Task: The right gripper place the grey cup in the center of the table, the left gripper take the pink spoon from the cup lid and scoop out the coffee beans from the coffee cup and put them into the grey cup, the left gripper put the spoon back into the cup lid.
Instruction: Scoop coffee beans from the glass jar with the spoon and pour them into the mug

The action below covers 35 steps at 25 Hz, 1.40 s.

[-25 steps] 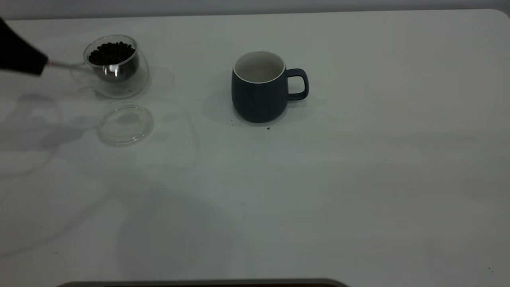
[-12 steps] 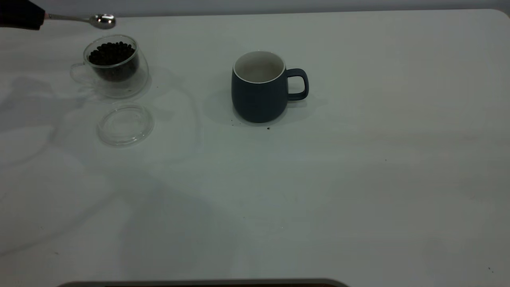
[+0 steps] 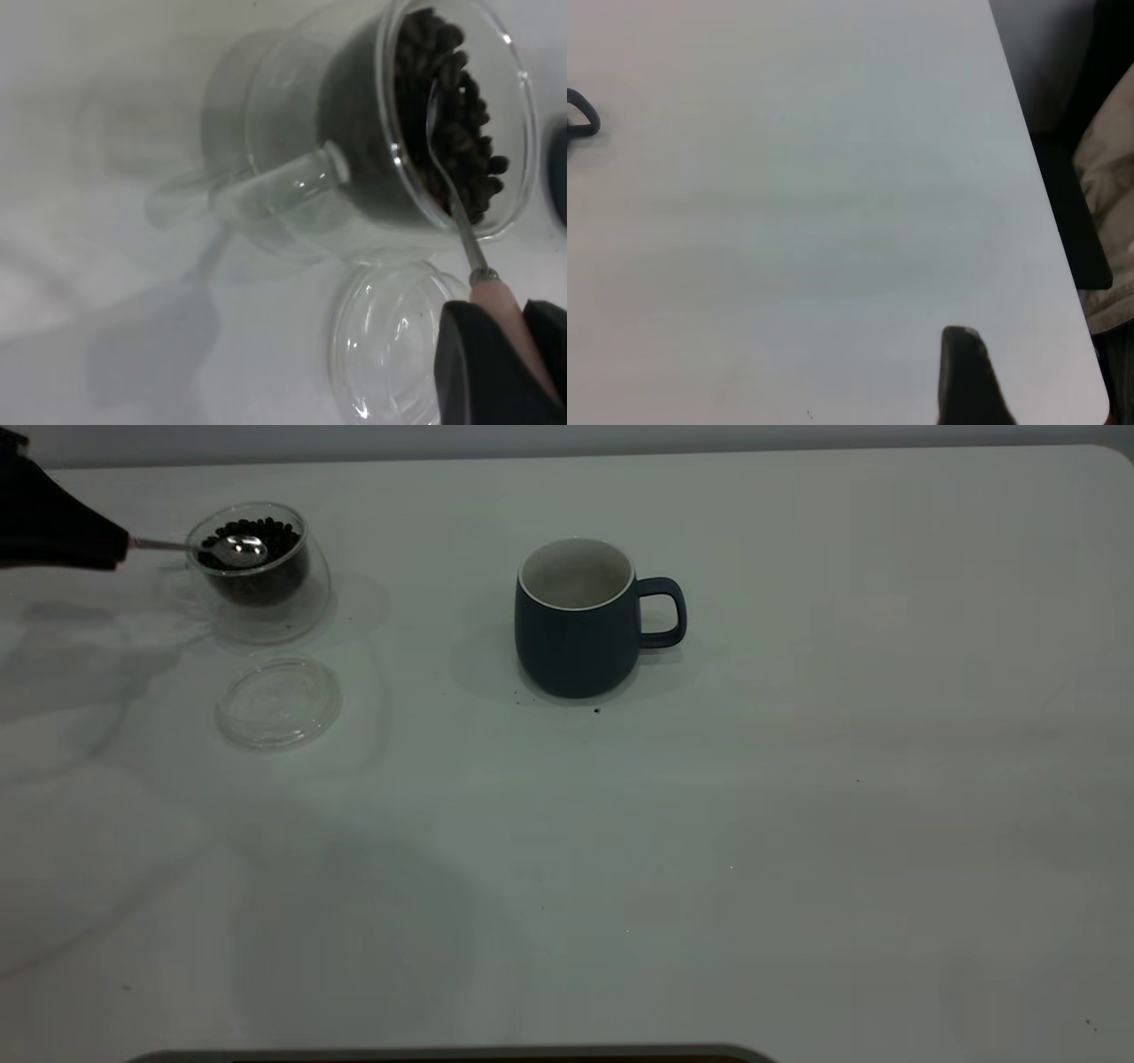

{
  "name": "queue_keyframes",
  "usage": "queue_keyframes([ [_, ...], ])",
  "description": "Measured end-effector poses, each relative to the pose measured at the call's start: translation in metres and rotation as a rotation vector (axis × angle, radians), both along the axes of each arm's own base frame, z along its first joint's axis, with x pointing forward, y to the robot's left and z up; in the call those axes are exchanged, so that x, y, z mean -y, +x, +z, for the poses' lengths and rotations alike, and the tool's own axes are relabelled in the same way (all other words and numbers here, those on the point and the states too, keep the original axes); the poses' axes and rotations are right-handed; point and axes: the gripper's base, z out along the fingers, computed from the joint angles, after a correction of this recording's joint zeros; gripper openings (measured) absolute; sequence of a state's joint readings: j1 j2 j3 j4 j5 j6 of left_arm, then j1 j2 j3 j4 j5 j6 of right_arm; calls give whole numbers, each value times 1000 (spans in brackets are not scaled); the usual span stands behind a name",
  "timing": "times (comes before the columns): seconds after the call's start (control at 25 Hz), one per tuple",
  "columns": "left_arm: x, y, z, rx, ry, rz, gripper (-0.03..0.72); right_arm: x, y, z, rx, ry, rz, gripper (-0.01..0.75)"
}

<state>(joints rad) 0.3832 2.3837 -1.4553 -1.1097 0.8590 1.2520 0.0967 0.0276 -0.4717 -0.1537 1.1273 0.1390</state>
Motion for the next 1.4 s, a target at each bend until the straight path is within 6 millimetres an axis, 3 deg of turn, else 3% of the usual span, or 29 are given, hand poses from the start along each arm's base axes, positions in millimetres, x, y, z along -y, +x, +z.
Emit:
queue_keyframes([
  [0.72,6,-2,-21,-106,-138,81,111,0,0,0,0,0,0,463],
  [1.4,6,4,-22,-121,-226,185,111,0,0,0,0,0,0,463],
])
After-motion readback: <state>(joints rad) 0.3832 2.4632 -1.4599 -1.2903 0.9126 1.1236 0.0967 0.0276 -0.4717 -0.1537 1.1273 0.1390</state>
